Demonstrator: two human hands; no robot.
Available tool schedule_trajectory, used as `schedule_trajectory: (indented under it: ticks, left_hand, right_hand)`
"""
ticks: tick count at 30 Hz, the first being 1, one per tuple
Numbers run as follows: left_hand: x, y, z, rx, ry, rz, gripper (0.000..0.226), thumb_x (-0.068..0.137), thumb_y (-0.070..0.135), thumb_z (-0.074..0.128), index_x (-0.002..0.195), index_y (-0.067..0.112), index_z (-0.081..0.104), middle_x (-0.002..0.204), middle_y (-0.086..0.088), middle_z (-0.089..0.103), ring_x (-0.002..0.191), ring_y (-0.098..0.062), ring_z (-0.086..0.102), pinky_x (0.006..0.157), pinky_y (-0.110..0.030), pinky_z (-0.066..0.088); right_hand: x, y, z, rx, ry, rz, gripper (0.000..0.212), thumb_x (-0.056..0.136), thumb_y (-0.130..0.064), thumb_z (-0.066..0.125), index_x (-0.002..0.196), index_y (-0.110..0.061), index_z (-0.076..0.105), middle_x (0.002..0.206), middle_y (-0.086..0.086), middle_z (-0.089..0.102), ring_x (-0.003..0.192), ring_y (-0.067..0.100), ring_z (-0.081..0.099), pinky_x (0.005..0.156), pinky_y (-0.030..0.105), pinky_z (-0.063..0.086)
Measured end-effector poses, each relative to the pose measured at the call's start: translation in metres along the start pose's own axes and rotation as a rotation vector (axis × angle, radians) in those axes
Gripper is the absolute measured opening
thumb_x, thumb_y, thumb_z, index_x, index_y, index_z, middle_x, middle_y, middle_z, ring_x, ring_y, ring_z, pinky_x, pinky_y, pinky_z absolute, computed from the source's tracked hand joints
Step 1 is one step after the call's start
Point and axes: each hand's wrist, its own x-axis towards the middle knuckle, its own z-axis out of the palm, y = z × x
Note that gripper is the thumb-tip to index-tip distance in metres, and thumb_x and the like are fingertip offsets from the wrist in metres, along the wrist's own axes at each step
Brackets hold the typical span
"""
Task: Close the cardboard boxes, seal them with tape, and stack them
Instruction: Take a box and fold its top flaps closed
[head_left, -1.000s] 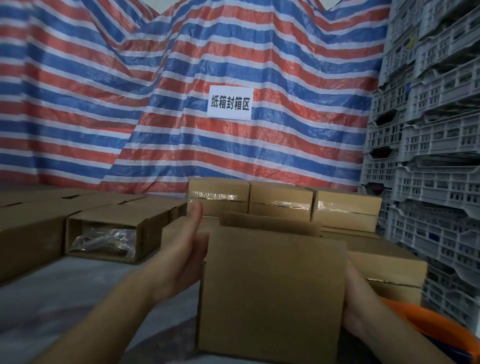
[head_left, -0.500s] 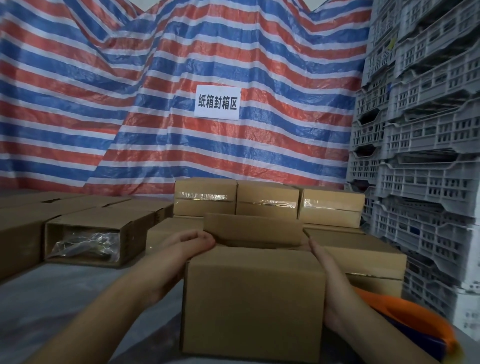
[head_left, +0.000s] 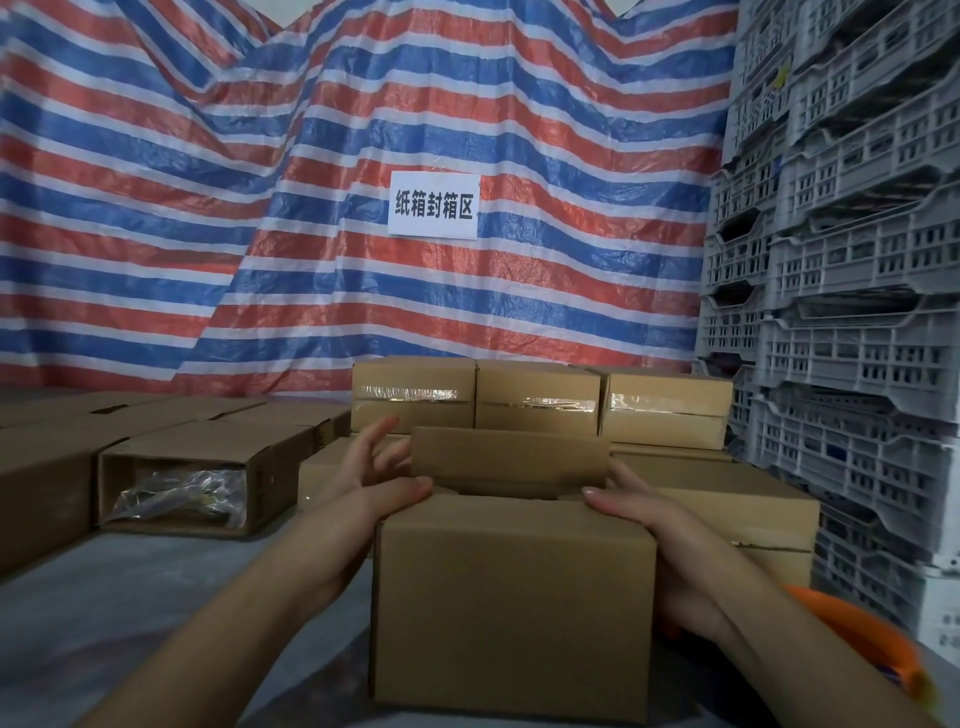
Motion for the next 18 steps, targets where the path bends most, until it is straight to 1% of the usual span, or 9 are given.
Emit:
schedule_trajectory:
  ticks: [1,2,4,7,9,11,14,16,18]
  left_hand:
    - [0.0,0.001,0.0,0.004,-0.009,0.027,0.068,0.073,0.013,0.071,0.128,0.045,0.044,0.111,0.009,0.073,0.1,-0.011,0.07,0.082,-0.031,0.05]
    - [0.0,0.002,0.0,0.019,-0.006,0.053,0.068,0.073,0.013,0.071,0.128,0.045,0.046,0.11,0.007,0.073,0.1,-0.012,0.07,0.083,-0.032,0.05]
    - [-0.001,0.001,-0.002,0.086,0.017,0.097,0.062,0.072,0.019,0.073,0.127,0.04,0.055,0.105,0.003,0.073,0.099,-0.014,0.07,0.082,-0.03,0.051]
    - [-0.003,0.0,-0.005,0.233,-0.003,0.115,0.039,0.067,0.036,0.073,0.106,0.037,0.072,0.097,0.003,0.073,0.091,-0.013,0.07,0.07,-0.022,0.053]
    - [-0.002,-0.001,-0.008,0.291,-0.025,0.108,0.028,0.068,0.041,0.071,0.096,0.037,0.075,0.098,0.004,0.073,0.088,-0.009,0.07,0.066,-0.021,0.052]
    - [0.001,-0.002,-0.011,0.324,-0.033,0.11,0.024,0.07,0.04,0.071,0.094,0.038,0.075,0.1,0.004,0.073,0.088,-0.009,0.069,0.068,-0.022,0.051]
    - [0.004,-0.001,-0.013,0.384,-0.035,0.112,0.019,0.075,0.034,0.071,0.093,0.036,0.075,0.101,0.003,0.073,0.093,-0.011,0.069,0.078,-0.025,0.051]
    - [0.007,0.007,-0.013,0.483,-0.053,0.104,0.015,0.082,0.025,0.072,0.094,0.034,0.075,0.098,0.009,0.073,0.091,-0.006,0.068,0.073,-0.016,0.051]
    - [0.008,0.021,-0.01,0.672,-0.081,0.1,0.015,0.088,0.027,0.069,0.097,0.038,0.07,0.096,0.023,0.07,0.087,0.004,0.066,0.063,-0.009,0.049]
  right_hand:
    - [0.0,0.0,0.0,0.001,0.015,-0.036,0.045,0.06,-0.028,0.085,0.095,-0.054,0.074,0.102,0.001,0.078,0.095,0.026,0.075,0.069,0.035,0.059]
    - [-0.001,0.0,-0.001,-0.006,0.015,-0.071,0.049,0.064,-0.026,0.086,0.102,-0.054,0.073,0.106,0.001,0.077,0.099,0.027,0.074,0.071,0.035,0.059]
    - [-0.003,-0.002,0.0,-0.049,0.007,-0.107,0.046,0.072,-0.026,0.085,0.114,-0.04,0.073,0.112,0.003,0.075,0.102,0.026,0.072,0.076,0.034,0.058]
    - [-0.005,-0.002,0.002,-0.09,0.06,-0.083,0.047,0.06,-0.038,0.083,0.105,-0.027,0.079,0.114,-0.002,0.075,0.105,0.02,0.071,0.083,0.034,0.056]
    - [-0.006,-0.002,0.003,-0.108,0.082,-0.072,0.048,0.055,-0.038,0.083,0.1,-0.021,0.081,0.115,-0.006,0.074,0.109,0.021,0.069,0.091,0.038,0.055]
    - [-0.007,-0.003,0.006,-0.131,0.111,-0.071,0.048,0.053,-0.037,0.083,0.097,-0.017,0.082,0.114,-0.005,0.075,0.112,0.025,0.067,0.1,0.045,0.052]
    - [-0.009,-0.004,0.009,-0.174,0.145,-0.062,0.043,0.058,-0.036,0.082,0.097,-0.019,0.082,0.114,-0.001,0.075,0.113,0.029,0.065,0.103,0.053,0.05]
    - [-0.009,-0.004,0.01,-0.192,0.155,-0.058,0.036,0.063,-0.034,0.08,0.095,-0.02,0.082,0.113,-0.002,0.075,0.114,0.029,0.064,0.103,0.054,0.049]
    - [-0.009,-0.004,0.01,-0.197,0.162,-0.055,0.029,0.067,-0.031,0.078,0.093,-0.021,0.082,0.111,-0.001,0.075,0.113,0.03,0.063,0.103,0.054,0.049]
